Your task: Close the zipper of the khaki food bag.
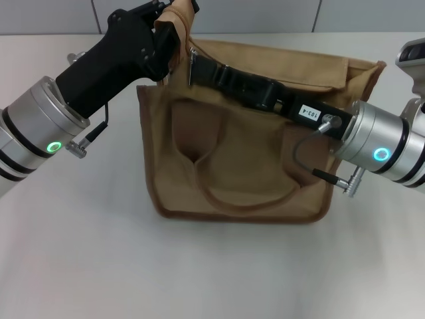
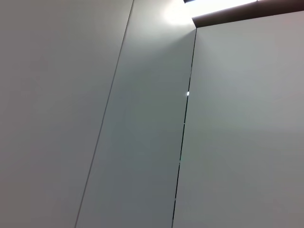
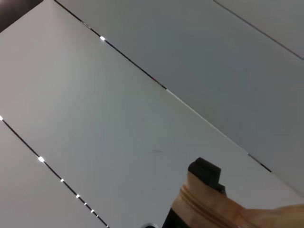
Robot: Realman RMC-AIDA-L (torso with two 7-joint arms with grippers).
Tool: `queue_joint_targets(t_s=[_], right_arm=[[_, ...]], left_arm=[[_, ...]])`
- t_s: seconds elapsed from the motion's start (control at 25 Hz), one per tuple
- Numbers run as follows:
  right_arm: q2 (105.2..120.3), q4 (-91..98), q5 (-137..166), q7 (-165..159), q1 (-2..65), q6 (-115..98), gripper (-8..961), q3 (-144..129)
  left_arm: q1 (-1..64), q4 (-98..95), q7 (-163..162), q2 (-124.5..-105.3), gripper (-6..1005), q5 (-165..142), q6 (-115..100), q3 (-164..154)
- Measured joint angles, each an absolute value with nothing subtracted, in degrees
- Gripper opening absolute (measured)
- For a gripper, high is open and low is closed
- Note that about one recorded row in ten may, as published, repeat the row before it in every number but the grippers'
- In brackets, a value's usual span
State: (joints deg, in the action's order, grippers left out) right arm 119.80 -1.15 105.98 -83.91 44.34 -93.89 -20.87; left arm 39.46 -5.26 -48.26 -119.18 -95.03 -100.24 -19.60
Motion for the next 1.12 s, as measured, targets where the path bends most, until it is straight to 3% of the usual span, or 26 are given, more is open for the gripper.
queue_joint_targets(t_s=[0.8, 1.12], right_arm=[[119.89, -1.63, 105.74, -83.46, 44.95, -92.66, 437, -21.12], [119.89, -1.68, 105.74, -83.26, 44.71, -90.47, 239, -20.66]], left_arm=[[40.29, -4.39, -48.16, -119.17, 21, -95.1, -100.78, -19.6], [40.31, -4.39, -48.12, -119.18, 21, -95.1, -100.87, -19.6]])
